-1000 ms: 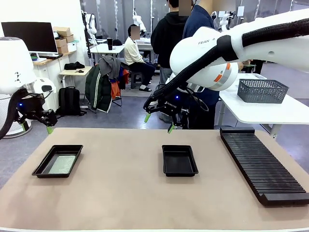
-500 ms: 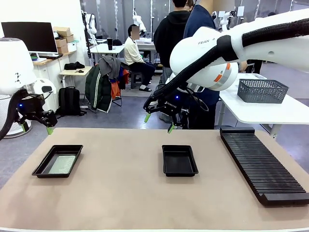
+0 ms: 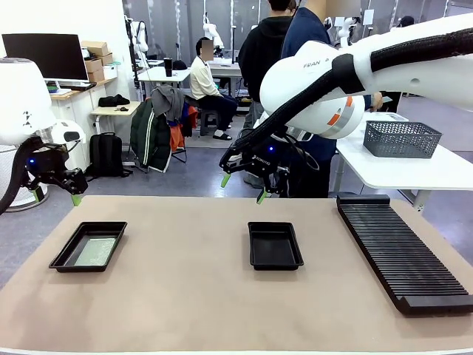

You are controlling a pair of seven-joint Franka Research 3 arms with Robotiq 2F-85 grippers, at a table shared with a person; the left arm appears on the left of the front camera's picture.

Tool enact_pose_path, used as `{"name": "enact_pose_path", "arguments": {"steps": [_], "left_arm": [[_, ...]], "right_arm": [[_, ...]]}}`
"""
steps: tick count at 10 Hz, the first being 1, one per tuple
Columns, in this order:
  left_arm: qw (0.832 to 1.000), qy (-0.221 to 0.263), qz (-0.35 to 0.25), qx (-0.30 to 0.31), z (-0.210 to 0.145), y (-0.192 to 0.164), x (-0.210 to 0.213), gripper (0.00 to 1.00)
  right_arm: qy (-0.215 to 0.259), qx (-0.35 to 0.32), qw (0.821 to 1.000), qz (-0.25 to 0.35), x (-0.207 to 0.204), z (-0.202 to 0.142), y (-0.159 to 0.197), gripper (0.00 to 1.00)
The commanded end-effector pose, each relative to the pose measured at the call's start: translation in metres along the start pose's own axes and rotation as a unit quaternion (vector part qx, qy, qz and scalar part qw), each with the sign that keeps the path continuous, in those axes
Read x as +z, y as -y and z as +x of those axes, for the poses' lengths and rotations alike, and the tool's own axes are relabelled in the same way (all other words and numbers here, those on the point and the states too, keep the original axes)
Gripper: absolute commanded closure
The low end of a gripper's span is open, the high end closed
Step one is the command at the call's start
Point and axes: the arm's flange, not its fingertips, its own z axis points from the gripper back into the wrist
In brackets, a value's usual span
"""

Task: Inspect and transfer BCBs to ESD trays.
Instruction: Pick up the Blank PCB from the PCB Rack and place it in the right ESD tray.

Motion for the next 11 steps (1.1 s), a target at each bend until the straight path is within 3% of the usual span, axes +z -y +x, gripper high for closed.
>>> {"name": "enact_pose_path", "arguments": {"steps": [1, 11], "left_arm": [[1.000, 0.005, 0.000, 0.001, -0.0020, -0.0002, -0.0026, 0.00], [1.000, 0.000, 0.000, 0.000, 0.0000, 0.0000, 0.0000, 0.00]], "right_arm": [[0.002, 0.003, 1.000, -0.008, -0.0001, 0.0013, 0.0001, 0.00], [0.002, 0.003, 1.000, -0.008, -0.0001, 0.0013, 0.0001, 0.00]]}}
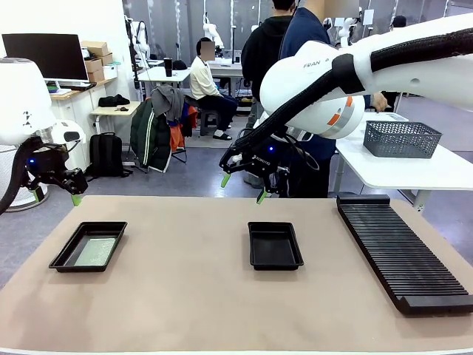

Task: Inspect and transfer BCBs to ESD trays.
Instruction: Pick up the Blank PCB from the PCB Rack and place it in the right ESD tray.

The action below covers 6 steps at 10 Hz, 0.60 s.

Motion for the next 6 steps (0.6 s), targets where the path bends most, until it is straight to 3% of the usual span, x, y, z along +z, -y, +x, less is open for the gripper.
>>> {"name": "enact_pose_path", "arguments": {"steps": [1, 6], "left_arm": [[1.000, -0.014, -0.016, 0.007, -0.003, -0.005, -0.003, 0.00], [0.999, -0.015, -0.030, 0.043, -0.003, -0.014, -0.006, 0.00]], "right_arm": [[0.002, 0.003, 1.000, -0.008, 0.000, 0.001, 0.000, 0.00], [0.002, 0.003, 1.000, -0.008, 0.000, 0.001, 0.000, 0.00]]}}
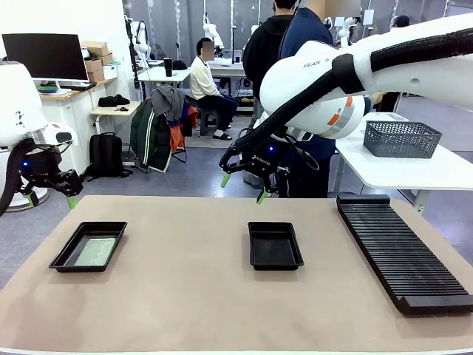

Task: Inspect and transfer BCBs to ESD trays.
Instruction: Pick up the Blank PCB from the PCB Rack and place it in the right ESD tray.

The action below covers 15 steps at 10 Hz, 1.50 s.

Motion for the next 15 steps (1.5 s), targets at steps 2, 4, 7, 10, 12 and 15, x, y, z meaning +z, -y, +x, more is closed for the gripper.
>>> {"name": "enact_pose_path", "arguments": {"steps": [2, 4, 7, 10, 12, 15], "left_arm": [[1.000, 0.000, 0.000, 0.000, 0.0000, 0.0000, 0.0000, 0.00], [1.000, 0.000, 0.000, 0.000, 0.0000, 0.0000, 0.0000, 0.00], [1.000, 0.000, 0.000, 0.000, 0.0000, 0.0000, 0.0000, 0.00], [1.000, 0.000, 0.000, 0.000, 0.0000, 0.0000, 0.0000, 0.00], [1.000, 0.000, -0.002, 0.001, 0.0002, 0.0005, -0.0003, 0.00], [1.000, 0.008, -0.014, 0.001, 0.0037, -0.0020, 0.0034, 0.00]], "right_arm": [[0.002, 0.003, 1.000, -0.008, -0.0001, 0.0014, 0.0002, 0.00], [0.002, 0.003, 1.000, -0.008, -0.0001, 0.0014, 0.0002, 0.00], [0.002, 0.003, 1.000, -0.008, -0.0001, 0.0014, 0.0002, 0.00], [0.002, 0.003, 1.000, -0.008, -0.0001, 0.0014, 0.0002, 0.00], [0.002, 0.003, 1.000, -0.008, -0.0001, 0.0014, 0.0002, 0.00], [0.002, 0.003, 1.000, -0.008, -0.0001, 0.0014, 0.0002, 0.00]]}}
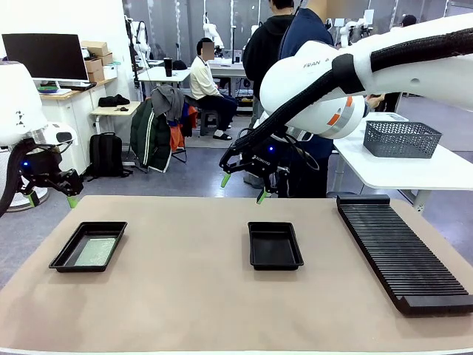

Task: Inspect and transfer BCBs to ESD trays.
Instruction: Pick up the Blank PCB from the PCB Rack and place it in the right ESD tray.

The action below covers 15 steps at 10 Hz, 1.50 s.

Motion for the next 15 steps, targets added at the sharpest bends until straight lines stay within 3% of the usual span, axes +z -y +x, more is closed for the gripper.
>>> {"name": "enact_pose_path", "arguments": {"steps": [1, 15], "left_arm": [[1.000, -0.002, 0.000, 0.000, -0.0008, 0.0001, -0.0011, 0.00], [1.000, -0.002, 0.000, 0.000, -0.0008, 0.0001, -0.0011, 0.00]], "right_arm": [[0.002, 0.003, 1.000, -0.008, -0.0001, 0.0014, 0.0002, 0.00], [0.000, 0.000, 1.000, 0.000, 0.0000, 0.0000, 0.0000, 0.00]]}}
